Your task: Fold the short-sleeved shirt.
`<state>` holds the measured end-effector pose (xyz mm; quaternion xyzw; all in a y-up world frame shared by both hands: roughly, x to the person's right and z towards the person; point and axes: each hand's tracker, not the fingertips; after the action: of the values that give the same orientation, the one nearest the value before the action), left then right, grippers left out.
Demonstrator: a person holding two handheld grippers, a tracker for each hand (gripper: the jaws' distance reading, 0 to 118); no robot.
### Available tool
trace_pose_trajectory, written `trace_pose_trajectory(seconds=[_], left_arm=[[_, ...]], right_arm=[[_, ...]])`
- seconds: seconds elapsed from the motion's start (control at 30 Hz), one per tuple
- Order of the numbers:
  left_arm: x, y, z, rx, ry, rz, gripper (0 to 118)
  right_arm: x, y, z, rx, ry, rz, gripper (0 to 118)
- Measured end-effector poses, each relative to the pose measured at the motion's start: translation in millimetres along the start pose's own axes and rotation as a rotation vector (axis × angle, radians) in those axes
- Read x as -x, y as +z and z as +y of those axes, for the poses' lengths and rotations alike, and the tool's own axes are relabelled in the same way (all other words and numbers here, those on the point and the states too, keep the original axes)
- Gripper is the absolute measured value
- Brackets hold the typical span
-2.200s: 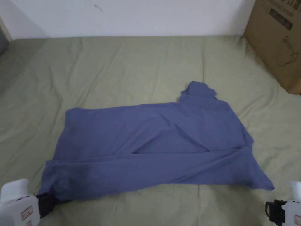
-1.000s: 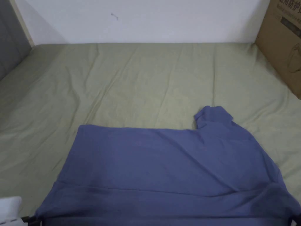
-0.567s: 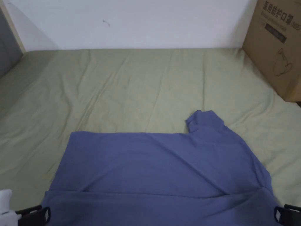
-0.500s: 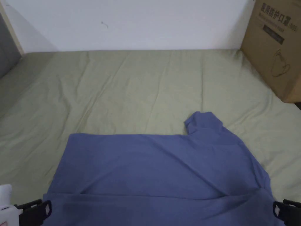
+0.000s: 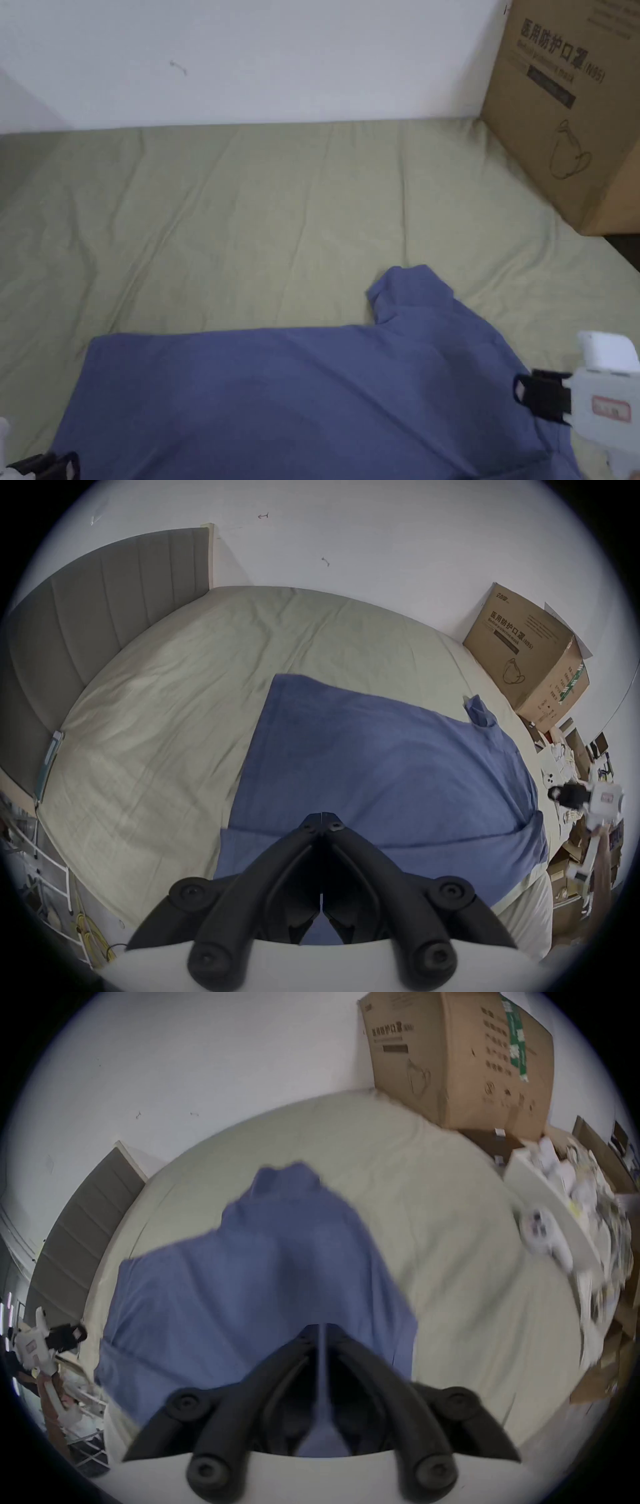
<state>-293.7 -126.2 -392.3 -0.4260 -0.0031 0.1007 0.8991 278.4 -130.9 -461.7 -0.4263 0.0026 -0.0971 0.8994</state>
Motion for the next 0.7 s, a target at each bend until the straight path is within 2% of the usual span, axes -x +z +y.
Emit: trace_pose_trajectory(seconds=[0.07,0.13,0.23,0.27,0.33,0.37,0.4,0.43,0.47,0.5,0.53,0.57,0.6,0.63,0.7], left_arm=[[1,-8,7,-0.003,-0.002,0.004,0],[-3,-18,12,0.005,-0.010,0.017,0],[-3,-32,15,0.028,-0.014,0.023,0],[-2,-35,15,0.037,-0.018,0.023,0],[2,-41,14,0.051,-0.027,0.033,0],[0,-43,16,0.062,-0.033,0.034,0],[2,-45,17,0.065,-0.035,0.034,0],[5,-47,19,0.068,-0.036,0.034,1],[9,-49,22,0.072,-0.036,0.031,12],[10,-53,28,0.073,-0.032,0.032,26],[12,-56,32,0.075,-0.025,0.035,45],[14,-61,39,0.083,-0.023,0.036,77],[18,-68,45,0.078,-0.028,0.034,94],[18,-77,52,0.068,-0.034,0.031,99],[22,-96,73,0.062,-0.029,0.052,100]], right_arm=[[-2,-35,38,0.030,0.011,-0.016,93],[-4,-71,67,0.037,0.025,-0.024,96],[-7,-133,87,0.170,0.056,-0.068,96],[-8,-150,85,0.210,0.068,-0.090,94],[-11,-172,76,0.279,0.056,-0.115,68],[-10,-173,71,0.247,0.057,-0.145,68],[-8,-162,75,0.219,0.046,-0.122,65],[-6,-154,74,0.208,0.062,-0.109,49],[-5,-149,74,0.186,0.112,-0.102,10],[-5,-150,76,0.198,0.100,-0.099,1],[-6,-150,77,0.208,0.096,-0.092,1],[-7,-151,79,0.218,0.094,-0.078,1],[-7,-151,79,0.221,0.093,-0.081,1],[-7,-151,80,0.222,0.091,-0.079,1],[-7,-150,80,0.224,0.078,-0.081,1]])
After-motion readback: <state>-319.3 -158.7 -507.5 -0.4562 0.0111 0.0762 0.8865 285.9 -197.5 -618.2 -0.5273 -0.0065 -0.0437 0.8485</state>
